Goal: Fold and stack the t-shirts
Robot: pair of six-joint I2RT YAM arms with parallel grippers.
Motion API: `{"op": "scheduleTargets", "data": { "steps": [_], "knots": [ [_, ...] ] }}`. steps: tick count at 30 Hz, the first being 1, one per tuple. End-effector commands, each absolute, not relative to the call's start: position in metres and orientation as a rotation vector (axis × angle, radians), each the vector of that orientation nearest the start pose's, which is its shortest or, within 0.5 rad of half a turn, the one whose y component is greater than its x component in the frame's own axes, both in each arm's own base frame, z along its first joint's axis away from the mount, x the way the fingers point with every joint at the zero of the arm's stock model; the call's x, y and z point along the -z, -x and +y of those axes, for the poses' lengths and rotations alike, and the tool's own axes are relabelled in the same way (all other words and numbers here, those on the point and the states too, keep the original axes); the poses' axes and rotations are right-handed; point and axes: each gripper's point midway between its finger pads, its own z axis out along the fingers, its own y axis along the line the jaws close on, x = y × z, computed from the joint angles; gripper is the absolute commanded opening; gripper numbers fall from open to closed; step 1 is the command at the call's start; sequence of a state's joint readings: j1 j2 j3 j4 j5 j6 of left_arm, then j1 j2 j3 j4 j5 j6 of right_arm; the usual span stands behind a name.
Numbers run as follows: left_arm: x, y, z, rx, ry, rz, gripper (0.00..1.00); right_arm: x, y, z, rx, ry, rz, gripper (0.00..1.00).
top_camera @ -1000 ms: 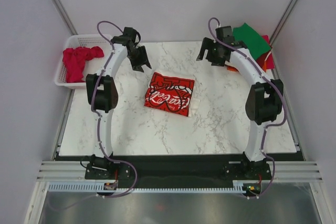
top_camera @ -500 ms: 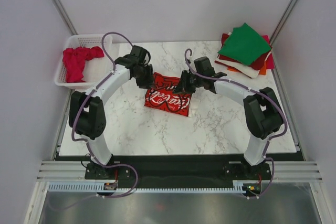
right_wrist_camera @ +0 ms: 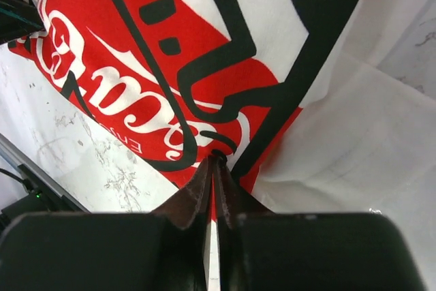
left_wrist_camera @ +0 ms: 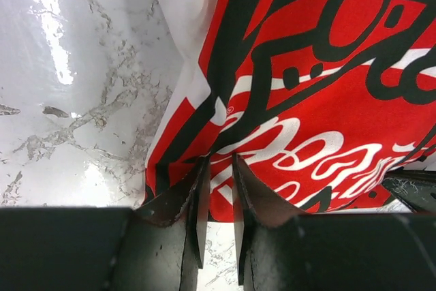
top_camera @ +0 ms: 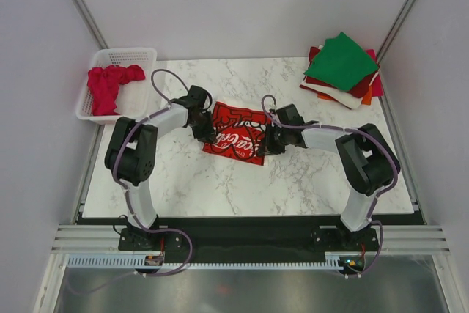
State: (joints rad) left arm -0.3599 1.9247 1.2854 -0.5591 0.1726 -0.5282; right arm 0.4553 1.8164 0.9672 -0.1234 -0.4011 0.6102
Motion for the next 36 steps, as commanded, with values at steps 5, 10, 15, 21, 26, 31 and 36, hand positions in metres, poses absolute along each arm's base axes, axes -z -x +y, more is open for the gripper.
{"op": "scheduleTargets", "data": {
  "steps": [5, 10, 15, 21, 26, 31, 36],
  "knots": [
    [-0.049, -0.348, -0.175, 0.336, 0.172, 2.756, 0.31, -0.061, -0.324, 0.238, -0.743, 0.042, 2.620, 0.49],
    [-0.118, -0.344, -0.185, 0.320, 0.026, 2.674, 0.39, -0.138, -0.358, 0.235, -0.674, 0.087, 2.441, 0.95],
    [-0.174, -0.319, -0.174, 0.253, -0.034, 2.574, 0.42, -0.144, -0.409, 0.199, -0.573, -0.025, 2.414, 0.98],
    [-0.168, -0.268, -0.138, 0.200, -0.060, 2.555, 0.42, -0.090, -0.432, 0.184, -0.569, -0.076, 2.484, 0.95],
    [-0.173, -0.235, -0.115, 0.218, -0.048, 2.454, 0.42, -0.058, -0.444, 0.201, -0.721, -0.052, 2.507, 0.92],
    [-0.179, -0.226, -0.096, 0.171, 0.007, 2.370, 0.43, -0.027, -0.444, 0.211, -0.809, -0.085, 2.536, 0.91],
    [-0.189, -0.223, -0.088, 0.171, 0.044, 2.309, 0.44, -0.002, -0.432, 0.215, -0.845, -0.133, 2.576, 0.82]
  ]
}}
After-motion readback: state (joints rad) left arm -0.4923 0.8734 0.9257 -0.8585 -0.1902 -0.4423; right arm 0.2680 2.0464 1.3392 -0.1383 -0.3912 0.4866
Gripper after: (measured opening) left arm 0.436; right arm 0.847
